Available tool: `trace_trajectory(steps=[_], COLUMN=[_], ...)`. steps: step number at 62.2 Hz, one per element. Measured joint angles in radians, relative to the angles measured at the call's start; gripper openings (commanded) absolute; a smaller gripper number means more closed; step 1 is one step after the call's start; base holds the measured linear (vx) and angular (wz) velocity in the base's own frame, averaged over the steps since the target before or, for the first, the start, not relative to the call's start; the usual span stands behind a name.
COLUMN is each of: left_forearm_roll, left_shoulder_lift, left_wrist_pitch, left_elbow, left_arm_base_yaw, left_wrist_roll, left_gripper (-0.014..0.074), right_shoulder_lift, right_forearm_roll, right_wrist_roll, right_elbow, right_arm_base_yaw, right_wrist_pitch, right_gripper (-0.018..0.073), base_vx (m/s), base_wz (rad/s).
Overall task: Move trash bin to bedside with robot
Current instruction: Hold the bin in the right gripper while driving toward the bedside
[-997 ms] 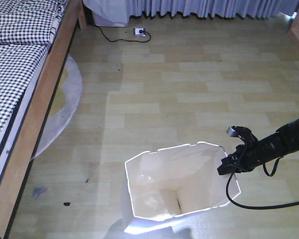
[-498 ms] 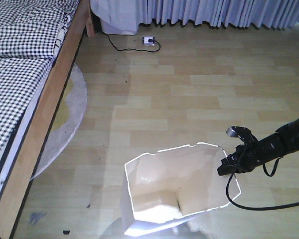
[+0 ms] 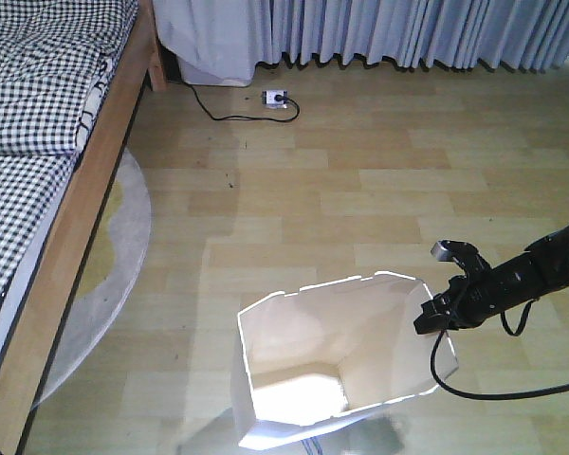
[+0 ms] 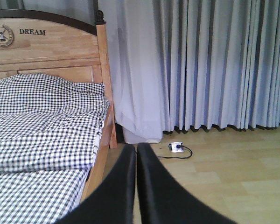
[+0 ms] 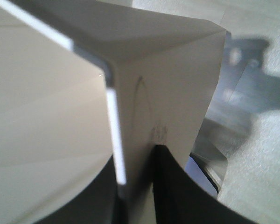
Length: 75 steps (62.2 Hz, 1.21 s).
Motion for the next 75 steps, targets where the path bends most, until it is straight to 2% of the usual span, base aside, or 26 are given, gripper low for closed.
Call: trace_trajectory(steps=[75], left_forearm_roll=[0.0], left_shoulder_lift=[0.0], left_wrist_pitch=[0.0], left_elbow=[0.0], left_arm_base_yaw=[0.0], left_wrist_roll=[0.0], left_gripper=[-0.0006], right_shoulder_lift=[0.0], right_forearm_roll=[0.001], right_wrist_roll=[0.0], right_elbow=[0.0], right_arm_base_yaw=[0.0], right_wrist_pitch=[0.0], right_gripper=[-0.0004], base_vx=[0.31], base_wz=[0.02])
